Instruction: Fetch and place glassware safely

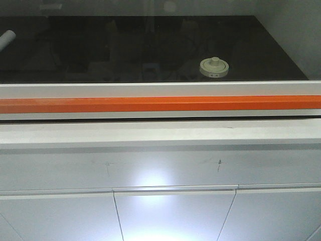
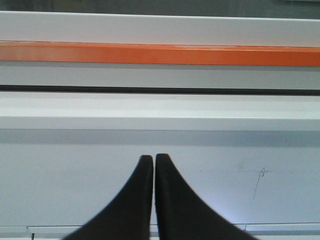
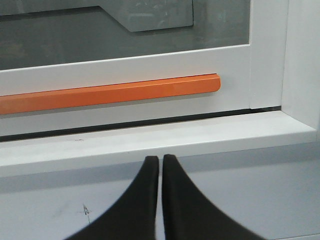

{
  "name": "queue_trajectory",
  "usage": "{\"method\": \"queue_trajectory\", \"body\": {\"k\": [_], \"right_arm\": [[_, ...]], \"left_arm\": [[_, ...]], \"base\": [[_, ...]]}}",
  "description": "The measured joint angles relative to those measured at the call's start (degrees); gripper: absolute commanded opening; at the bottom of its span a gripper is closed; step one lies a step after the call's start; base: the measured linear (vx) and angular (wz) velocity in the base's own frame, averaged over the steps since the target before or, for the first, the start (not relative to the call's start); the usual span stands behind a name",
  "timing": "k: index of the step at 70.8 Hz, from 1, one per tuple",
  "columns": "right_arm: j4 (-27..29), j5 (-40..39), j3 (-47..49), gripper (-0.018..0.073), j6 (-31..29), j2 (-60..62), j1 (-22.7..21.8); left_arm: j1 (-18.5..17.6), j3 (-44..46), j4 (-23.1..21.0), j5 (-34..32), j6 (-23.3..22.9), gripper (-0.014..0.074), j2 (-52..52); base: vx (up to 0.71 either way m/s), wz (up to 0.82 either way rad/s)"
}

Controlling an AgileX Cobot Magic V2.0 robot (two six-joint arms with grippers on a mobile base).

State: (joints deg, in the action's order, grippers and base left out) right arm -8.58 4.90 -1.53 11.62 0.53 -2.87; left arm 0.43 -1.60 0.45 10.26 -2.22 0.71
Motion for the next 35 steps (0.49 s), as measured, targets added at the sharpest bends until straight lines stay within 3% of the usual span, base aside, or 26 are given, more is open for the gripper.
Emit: {"method": "queue_trajectory", "body": {"k": [21,35], "right_arm": [[0.0,0.0,0.0,-0.0003,0.0,0.0,0.0],[0.0,-1.48,0.0,-0.0003,0.0,0.0,0.0]], "left_arm": [[0.0,0.0,0.0,-0.19,0.0,-0.0007,0.0],[0.0,0.0,0.0,-5.86,0.0,-0.0007,0.0]], "base": [[0.0,0.0],[0.0,0.0]]}}
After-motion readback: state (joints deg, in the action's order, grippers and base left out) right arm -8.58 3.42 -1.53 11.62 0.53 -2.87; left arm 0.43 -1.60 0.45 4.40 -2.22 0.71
